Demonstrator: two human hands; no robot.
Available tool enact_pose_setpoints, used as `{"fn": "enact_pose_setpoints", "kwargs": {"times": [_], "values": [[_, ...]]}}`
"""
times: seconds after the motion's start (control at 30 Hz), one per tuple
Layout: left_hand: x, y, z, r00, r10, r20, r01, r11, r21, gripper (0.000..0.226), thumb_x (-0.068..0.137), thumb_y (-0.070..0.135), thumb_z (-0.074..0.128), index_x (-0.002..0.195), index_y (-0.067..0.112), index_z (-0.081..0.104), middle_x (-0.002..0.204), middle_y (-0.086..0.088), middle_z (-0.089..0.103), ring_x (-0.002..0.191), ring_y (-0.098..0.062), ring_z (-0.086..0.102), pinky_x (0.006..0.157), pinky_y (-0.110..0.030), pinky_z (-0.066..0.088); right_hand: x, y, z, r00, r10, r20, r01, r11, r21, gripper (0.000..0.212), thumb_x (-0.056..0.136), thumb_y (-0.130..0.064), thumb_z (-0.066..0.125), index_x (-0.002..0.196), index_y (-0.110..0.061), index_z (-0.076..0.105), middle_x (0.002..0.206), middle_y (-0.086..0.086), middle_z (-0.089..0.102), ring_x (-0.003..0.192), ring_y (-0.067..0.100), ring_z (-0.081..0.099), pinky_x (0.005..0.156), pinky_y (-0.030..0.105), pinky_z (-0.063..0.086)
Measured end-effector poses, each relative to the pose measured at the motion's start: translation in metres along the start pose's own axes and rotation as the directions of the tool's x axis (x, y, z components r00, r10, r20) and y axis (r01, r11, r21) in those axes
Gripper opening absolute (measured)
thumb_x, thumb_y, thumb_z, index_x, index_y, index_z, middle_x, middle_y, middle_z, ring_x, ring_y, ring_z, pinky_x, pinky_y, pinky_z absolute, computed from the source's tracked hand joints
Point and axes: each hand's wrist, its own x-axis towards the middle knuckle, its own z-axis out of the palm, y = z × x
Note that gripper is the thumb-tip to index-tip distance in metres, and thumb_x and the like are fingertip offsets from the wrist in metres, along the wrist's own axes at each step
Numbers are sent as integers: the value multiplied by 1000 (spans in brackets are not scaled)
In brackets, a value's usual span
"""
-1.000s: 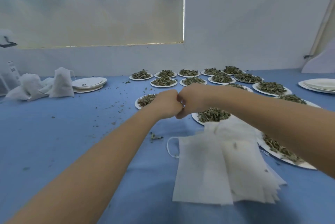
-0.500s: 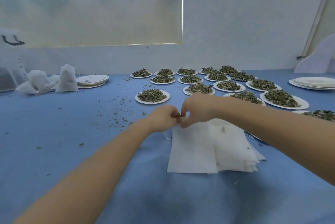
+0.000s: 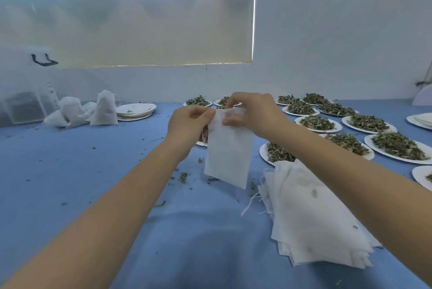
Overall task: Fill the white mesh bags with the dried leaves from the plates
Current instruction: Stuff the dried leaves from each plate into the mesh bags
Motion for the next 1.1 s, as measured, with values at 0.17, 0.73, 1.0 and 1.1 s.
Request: {"fn": "enact_pose_setpoints", "kwargs": {"times": [0.17,0.73,1.0,1.1], "values": [[26,-2,-9,988,30,-149,-33,999,-18,7,85,25,66,85,19,69,88,4,68,90,-15,63,83,-37,53,25,-5,15,999,24,43,-27,997,69,19,77,-36,74,81,-24,59,69,-13,50,66,-2,45,56,5,34],[102,-28,-36,941,304,-151,-261,933,248,15,83,26,66,74,39,64,76,24,65,79,6,56,70,-6,40,109,0,77,987,-8,162,-40,957,287,18,80,-20,70,97,-12,69,77,0,67,72,13,61,67,27,46],[124,-36,-48,922,381,-65,-359,906,226,17,78,23,70,73,40,67,81,17,65,77,-1,56,70,-18,44,128,5,83,937,-91,336,-95,861,499,26,77,-7,68,99,-20,70,91,4,73,89,18,68,80,30,53],[130,-35,-55,910,411,-61,-391,897,206,17,77,20,71,73,37,68,82,13,66,80,-11,57,70,-24,44,128,4,88,918,-118,378,-146,786,600,15,79,-25,74,93,-19,71,82,-5,72,76,6,67,65,14,48]]}}
